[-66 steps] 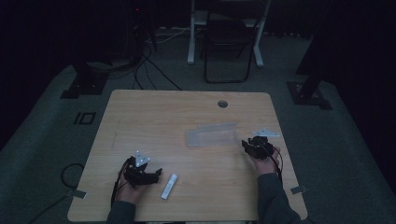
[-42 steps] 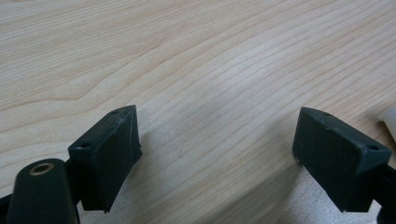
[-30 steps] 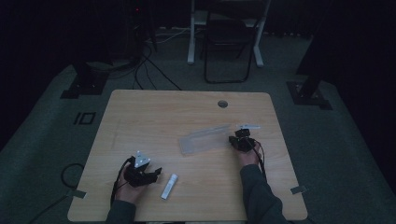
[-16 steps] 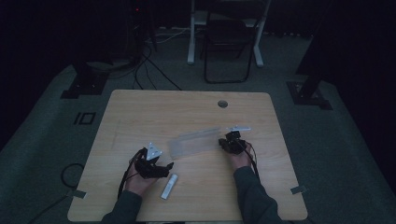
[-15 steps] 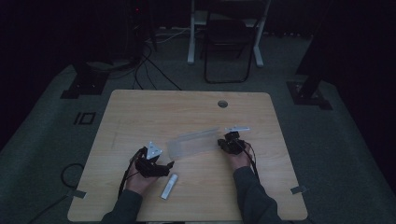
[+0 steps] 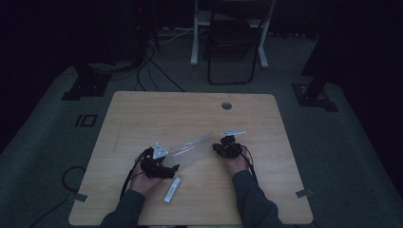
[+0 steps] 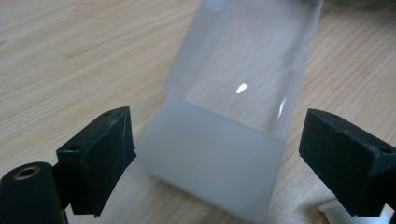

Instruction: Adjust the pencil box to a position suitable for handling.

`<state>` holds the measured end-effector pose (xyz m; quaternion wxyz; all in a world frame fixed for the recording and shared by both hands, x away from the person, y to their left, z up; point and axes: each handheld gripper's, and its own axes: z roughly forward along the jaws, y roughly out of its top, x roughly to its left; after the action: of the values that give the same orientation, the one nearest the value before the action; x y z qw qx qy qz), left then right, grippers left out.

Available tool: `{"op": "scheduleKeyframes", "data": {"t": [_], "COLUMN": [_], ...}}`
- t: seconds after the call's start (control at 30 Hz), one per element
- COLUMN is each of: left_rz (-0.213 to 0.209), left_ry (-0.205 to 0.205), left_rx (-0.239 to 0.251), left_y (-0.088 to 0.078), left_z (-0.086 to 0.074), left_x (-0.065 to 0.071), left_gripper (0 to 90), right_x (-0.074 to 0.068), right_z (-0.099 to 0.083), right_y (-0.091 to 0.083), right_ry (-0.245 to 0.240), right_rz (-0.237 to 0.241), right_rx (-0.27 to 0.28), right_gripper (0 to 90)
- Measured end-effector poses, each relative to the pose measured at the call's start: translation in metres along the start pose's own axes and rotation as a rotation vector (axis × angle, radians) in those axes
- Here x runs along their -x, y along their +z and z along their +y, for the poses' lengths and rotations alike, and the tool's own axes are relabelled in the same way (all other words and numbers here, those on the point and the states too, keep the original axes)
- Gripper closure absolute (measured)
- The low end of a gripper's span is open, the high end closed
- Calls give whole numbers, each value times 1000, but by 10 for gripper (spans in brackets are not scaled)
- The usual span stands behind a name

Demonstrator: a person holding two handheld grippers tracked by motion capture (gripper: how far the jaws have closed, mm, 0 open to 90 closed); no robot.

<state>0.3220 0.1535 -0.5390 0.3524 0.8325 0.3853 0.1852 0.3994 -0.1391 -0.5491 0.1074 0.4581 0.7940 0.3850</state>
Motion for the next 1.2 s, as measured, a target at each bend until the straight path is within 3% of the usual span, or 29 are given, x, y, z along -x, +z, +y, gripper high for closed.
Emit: {"op": "scheduleKeyframes", "data": {"t": [0.03, 0.2, 0.37, 0.57, 0.93, 1.2], "left_rz": [3, -2, -4, 28, 54, 71], "left_ry": [3, 27, 29, 48, 43, 8], "left_rx": [-2, -10, -15, -21, -56, -53], "left_y": [0, 0, -3, -2, 1, 0], "left_z": [0, -1, -1, -1, -4, -6], "left_x": [1, 3, 2, 5, -1, -11], "left_gripper": [101, 123, 153, 159, 151, 150], "right_x": [-3, -3, 0, 4, -3, -7], "right_z": [2, 2, -5, -10, 0, 10], "right_y": [-4, -26, -33, -15, -1, 10], "right_ry": [-20, -39, -80, -88, -90, -64], "right_rz": [1, 10, -7, -26, -3, 12], "right_rx": [30, 72, 43, -9, -11, -9], "right_gripper": [728, 666, 671, 708, 714, 716]}}
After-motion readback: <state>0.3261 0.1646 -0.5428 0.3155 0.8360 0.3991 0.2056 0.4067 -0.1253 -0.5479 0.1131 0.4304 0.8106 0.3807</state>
